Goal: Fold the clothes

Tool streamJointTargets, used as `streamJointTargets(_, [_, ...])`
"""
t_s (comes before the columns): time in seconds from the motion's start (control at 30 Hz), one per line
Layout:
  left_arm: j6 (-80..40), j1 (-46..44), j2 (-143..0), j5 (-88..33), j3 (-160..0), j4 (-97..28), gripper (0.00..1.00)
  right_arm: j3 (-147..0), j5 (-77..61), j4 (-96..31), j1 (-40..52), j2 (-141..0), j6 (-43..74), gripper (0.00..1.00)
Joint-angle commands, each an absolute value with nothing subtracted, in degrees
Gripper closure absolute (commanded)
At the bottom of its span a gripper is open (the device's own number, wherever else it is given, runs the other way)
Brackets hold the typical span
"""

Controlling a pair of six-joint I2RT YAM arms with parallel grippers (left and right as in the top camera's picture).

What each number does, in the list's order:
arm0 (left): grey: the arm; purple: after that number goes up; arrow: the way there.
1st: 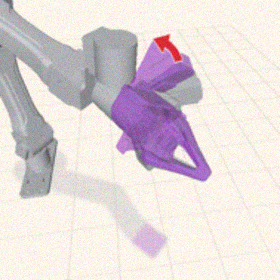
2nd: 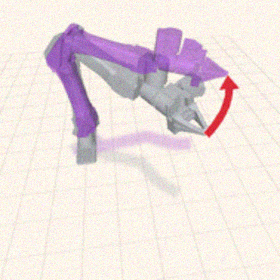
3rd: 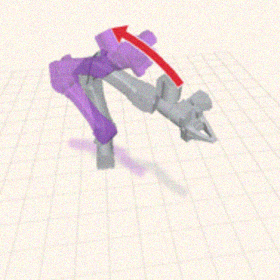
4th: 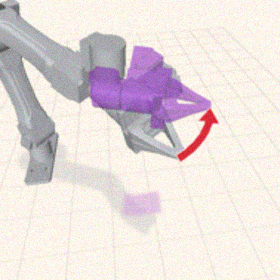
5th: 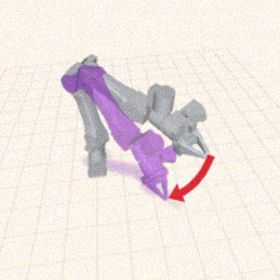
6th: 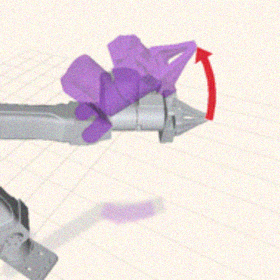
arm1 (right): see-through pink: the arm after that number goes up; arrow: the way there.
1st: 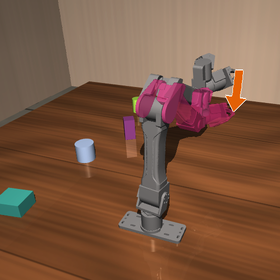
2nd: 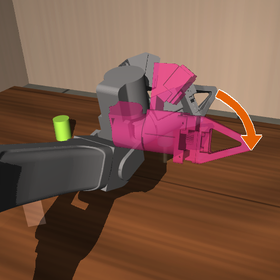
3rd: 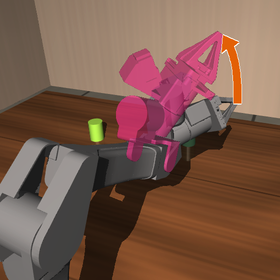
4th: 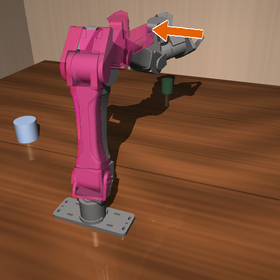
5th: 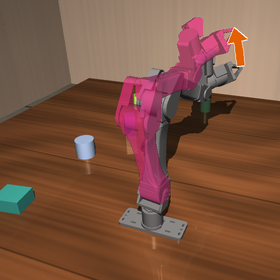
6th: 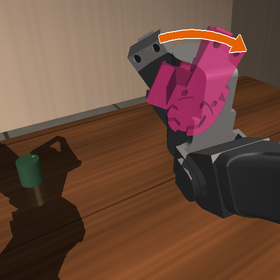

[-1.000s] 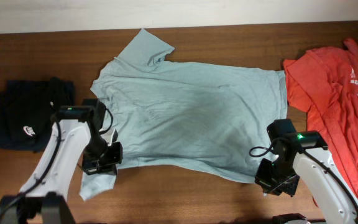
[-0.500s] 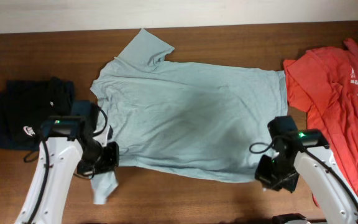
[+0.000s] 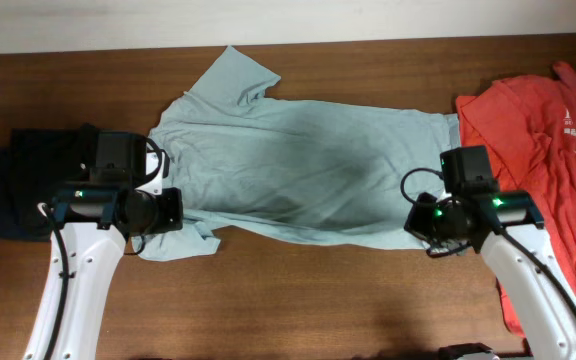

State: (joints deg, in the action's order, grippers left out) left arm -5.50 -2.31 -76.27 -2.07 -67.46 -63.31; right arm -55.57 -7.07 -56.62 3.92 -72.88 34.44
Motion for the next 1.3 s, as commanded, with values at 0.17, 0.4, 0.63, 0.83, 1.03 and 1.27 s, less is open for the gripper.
streamJointTargets(0.17, [0.1, -2.5, -76.9, 4.6, -68.5, -60.4, 1.0, -56.5, -0.6, -48.2, -1.3, -80.0, 35.0, 0.96])
streamJointTargets(0.4, [2.8, -2.5, -81.1, 4.5, -68.5, -57.4, 0.99, -56.5, -0.8, -40.9, -5.3, -80.5, 31.5, 0.96])
streamJointTargets(0.63, [7.2, -2.5, -85.8, 4.3, -68.5, -50.0, 0.99, -56.5, -1.2, -36.6, -5.3, -80.7, 31.5, 0.96])
streamJointTargets(0.83, [7.4, -2.5, -88.7, 4.9, -68.5, -47.7, 0.52, -56.5, -1.2, -36.6, -5.3, -82.1, 31.5, 0.41])
streamJointTargets(1.03, [6.7, -2.5, -88.7, 6.2, -68.5, -50.3, 0.23, -56.5, -1.2, -39.2, -5.3, -82.1, 30.2, 0.2])
streamJointTargets(1.27, [5.4, -2.5, -88.7, -2.6, -67.2, -59.3, 0.21, -56.5, -1.2, -43.2, -5.3, -82.1, 30.2, 0.16])
